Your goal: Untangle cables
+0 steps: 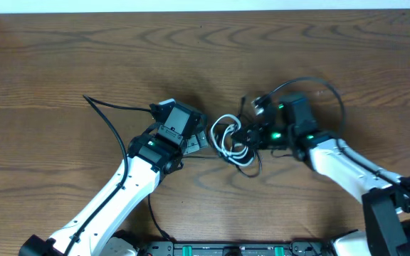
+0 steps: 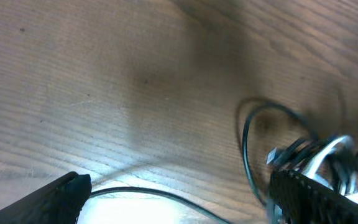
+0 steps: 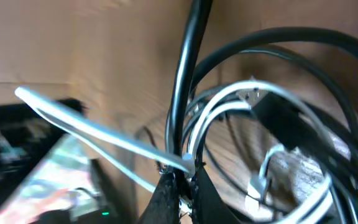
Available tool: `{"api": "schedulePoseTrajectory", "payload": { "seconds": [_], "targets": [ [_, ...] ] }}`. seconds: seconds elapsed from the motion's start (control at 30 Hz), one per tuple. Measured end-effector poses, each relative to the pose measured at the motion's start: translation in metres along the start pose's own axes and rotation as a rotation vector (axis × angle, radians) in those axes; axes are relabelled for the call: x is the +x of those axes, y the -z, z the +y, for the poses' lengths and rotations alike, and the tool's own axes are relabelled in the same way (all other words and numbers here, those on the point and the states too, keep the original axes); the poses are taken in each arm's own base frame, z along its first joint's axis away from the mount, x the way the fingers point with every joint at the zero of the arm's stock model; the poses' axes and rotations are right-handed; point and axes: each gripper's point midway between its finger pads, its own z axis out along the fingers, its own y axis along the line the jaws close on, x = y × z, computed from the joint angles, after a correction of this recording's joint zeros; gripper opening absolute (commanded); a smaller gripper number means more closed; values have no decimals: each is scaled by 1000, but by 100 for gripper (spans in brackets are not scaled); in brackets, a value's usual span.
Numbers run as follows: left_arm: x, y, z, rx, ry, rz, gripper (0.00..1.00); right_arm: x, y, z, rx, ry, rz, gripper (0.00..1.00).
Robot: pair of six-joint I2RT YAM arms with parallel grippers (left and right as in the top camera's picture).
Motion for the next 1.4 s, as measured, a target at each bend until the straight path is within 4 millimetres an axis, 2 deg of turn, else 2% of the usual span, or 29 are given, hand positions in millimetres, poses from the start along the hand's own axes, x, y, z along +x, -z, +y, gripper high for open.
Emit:
{"api": "schedulePoseTrajectory", "payload": {
  "seconds": [0.2,0.47,0.6,0.7,0.9,1.1,1.23,1.4],
  "targets": [
    [9,1,-10,58,1,54,98,-7,16,5,-93,-26,4,1],
    [22,3,-24,136,-1,131,98,-8,25,9,-151,-32,14,1],
    [26,1,-25,141,-5,151,98,-4,28,5,-151,-38,27,1],
    [31,-9,-24,123,-8,179,100,0,32,-3,-130,-61,39,1],
    [47,-34,-38,153,-1,271,71,11,38,-37,18,-162,44,1],
    [60,-51,-57,226,5,350,51,15,43,-70,202,-205,20,1],
    [65,-55,-60,241,9,379,49,13,46,-83,274,-207,1,1],
    [68,-55,-63,248,7,387,49,12,48,-89,310,-205,-11,1]
  ]
}}
